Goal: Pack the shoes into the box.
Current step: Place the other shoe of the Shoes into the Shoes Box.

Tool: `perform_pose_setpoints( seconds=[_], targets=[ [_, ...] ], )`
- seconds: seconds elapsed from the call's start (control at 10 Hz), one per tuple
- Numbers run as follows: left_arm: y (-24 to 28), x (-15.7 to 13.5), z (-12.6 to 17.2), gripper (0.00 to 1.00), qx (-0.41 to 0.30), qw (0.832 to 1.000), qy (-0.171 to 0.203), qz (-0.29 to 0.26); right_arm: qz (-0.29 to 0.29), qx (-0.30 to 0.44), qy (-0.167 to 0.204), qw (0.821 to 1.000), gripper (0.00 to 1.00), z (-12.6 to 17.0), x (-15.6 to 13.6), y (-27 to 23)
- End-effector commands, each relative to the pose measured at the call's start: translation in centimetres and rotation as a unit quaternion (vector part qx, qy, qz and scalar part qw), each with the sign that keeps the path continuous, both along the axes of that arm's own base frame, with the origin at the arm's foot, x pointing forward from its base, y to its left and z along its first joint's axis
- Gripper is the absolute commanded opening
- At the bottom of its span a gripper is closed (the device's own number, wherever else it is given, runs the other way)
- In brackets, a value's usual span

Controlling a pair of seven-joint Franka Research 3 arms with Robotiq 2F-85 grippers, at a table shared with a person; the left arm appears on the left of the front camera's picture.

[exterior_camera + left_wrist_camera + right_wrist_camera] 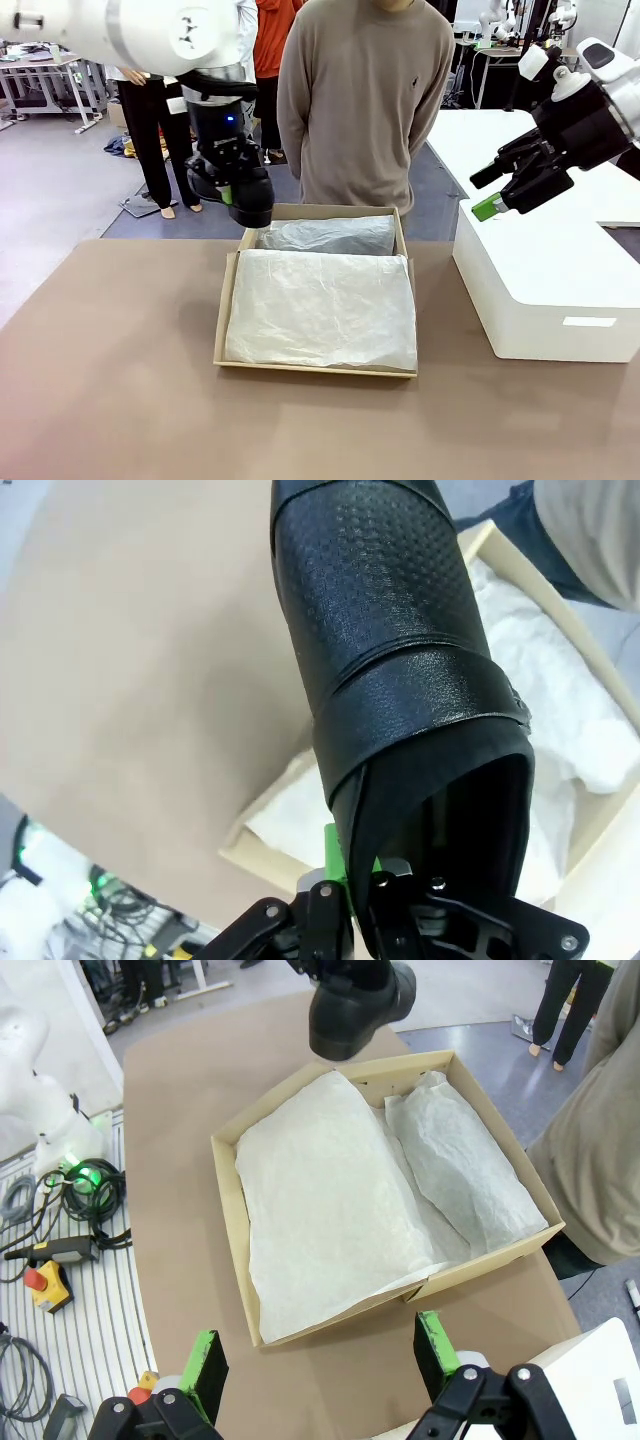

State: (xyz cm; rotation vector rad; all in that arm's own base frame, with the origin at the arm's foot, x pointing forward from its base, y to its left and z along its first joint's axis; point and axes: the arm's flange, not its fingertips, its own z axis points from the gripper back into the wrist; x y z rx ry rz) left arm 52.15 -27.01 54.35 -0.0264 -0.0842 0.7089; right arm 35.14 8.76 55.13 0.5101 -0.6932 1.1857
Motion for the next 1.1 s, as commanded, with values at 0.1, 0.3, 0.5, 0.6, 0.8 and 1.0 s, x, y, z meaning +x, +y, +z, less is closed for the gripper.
perform_pose_setpoints(
  seconds=[0.1,0.3,0.5,0.6,0.8,1.0],
  targets=[
    [-3.2,0.5,1.1,0.0,-0.013,0.999,-0.026,0.02,0.012,0.014,-0.009,1.0,1.0,0.0,0.3,0.1],
    [-3.0,0.1,0.2,0.0,-0.013,1.0,-0.006,0.008,0.012,0.014,-0.009,1.0,1.0,0.0,0.3,0.1],
    [-3.0,0.1,0.2,0.0,-0.013,1.0,-0.006,0.008,0.012,0.014,-0.009,1.0,1.0,0.0,0.3,0.1],
    [-3.0,0.1,0.2,0.0,-0.013,1.0,-0.006,0.008,0.012,0.014,-0.009,1.0,1.0,0.0,0.3,0.1],
    [-4.0,0.1,-0.2,0.0,-0.005,0.998,-0.018,0.066,0.012,0.014,-0.009,1.0,1.0,0.0,0.3,0.1],
    [-7.0,0.5,0.2,0.0,-0.017,0.99,-0.039,0.133,0.012,0.014,-0.009,1.0,1.0,0.0,0.3,0.1]
  ],
)
